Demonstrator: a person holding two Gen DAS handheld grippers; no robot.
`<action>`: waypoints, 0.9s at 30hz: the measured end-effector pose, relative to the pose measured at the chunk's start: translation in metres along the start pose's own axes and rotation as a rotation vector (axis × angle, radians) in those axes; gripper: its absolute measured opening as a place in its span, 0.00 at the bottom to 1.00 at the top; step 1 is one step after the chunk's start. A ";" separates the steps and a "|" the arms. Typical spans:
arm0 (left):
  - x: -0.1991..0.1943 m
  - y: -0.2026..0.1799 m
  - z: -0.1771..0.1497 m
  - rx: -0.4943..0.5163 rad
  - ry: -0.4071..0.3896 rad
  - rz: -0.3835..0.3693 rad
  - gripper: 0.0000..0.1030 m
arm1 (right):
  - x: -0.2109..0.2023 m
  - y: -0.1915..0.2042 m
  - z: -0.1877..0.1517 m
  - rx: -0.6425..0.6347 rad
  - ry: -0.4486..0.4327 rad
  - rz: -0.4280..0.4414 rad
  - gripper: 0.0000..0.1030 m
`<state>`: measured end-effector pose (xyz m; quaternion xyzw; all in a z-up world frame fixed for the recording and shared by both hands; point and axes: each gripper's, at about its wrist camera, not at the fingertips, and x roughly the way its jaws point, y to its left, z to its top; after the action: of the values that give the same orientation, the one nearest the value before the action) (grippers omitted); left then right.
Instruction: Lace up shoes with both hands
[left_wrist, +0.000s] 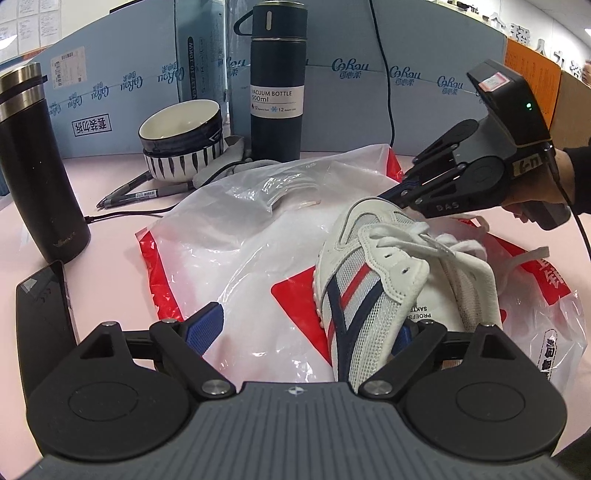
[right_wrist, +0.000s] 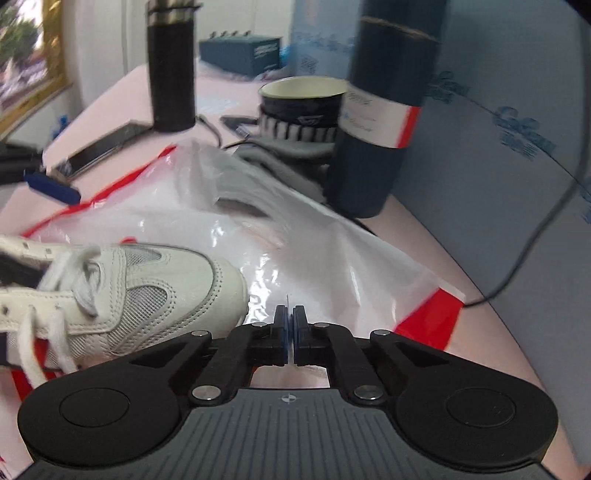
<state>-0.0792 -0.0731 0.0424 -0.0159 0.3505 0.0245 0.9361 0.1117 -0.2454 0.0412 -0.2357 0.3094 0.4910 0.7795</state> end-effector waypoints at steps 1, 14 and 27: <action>-0.001 -0.001 0.000 0.004 -0.004 -0.002 0.84 | -0.007 -0.003 -0.002 0.045 -0.020 -0.006 0.03; -0.015 -0.019 0.004 0.167 -0.112 -0.058 0.84 | -0.106 0.037 -0.029 0.496 -0.309 0.069 0.03; -0.026 -0.019 0.007 0.421 -0.158 -0.114 0.50 | -0.117 0.085 -0.037 0.556 -0.371 0.112 0.03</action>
<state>-0.0930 -0.0929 0.0645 0.1620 0.2719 -0.1007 0.9432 -0.0132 -0.3085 0.0933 0.0966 0.2969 0.4644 0.8288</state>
